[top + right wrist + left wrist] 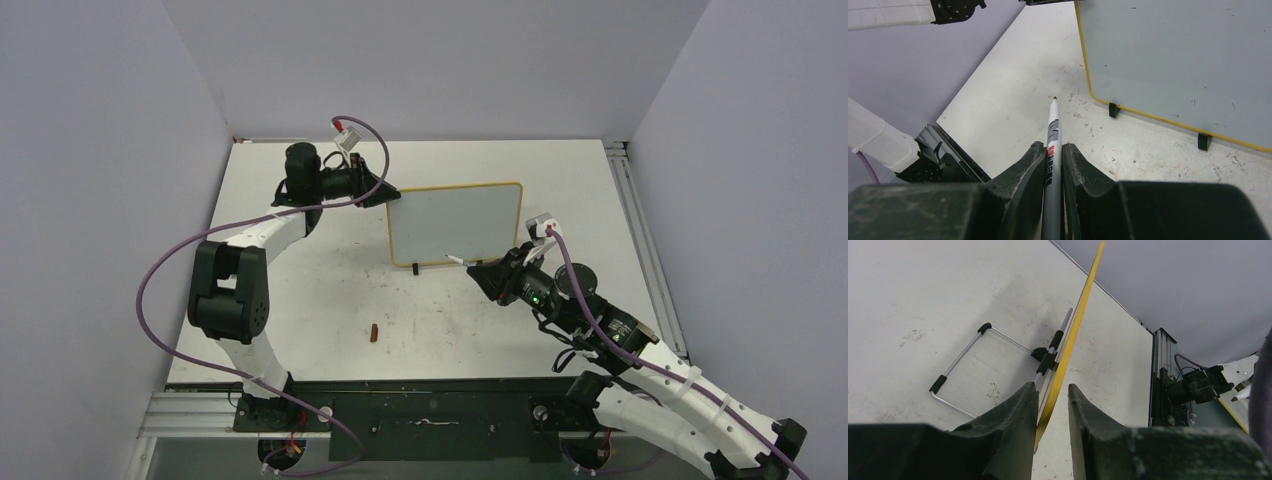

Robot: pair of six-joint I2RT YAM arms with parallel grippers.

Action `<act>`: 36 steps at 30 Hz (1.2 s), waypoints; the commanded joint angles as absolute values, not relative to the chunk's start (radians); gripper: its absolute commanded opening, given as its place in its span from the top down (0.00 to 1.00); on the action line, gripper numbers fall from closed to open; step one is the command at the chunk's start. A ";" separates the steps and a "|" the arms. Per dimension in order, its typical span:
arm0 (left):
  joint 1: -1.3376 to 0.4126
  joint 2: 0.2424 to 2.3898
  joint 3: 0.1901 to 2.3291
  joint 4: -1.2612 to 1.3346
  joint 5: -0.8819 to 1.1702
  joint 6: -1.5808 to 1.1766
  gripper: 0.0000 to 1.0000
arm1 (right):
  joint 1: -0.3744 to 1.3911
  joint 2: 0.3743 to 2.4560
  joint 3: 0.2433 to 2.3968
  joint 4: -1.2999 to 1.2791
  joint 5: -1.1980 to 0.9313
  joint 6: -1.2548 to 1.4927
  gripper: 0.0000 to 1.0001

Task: Write a sentence on the whiteboard

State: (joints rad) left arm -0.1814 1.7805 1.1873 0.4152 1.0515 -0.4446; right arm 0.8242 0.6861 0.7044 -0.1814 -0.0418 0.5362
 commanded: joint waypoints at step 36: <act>-0.211 1.536 0.934 0.044 1.114 -0.098 1.00 | 0.820 0.630 0.663 -0.109 -0.065 0.529 0.95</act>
State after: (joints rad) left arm -0.1837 1.5131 0.9371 0.2054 1.0649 -0.1249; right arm 0.8242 0.6006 0.6678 -0.2089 -0.0452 0.5491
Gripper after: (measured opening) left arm 0.056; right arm 0.155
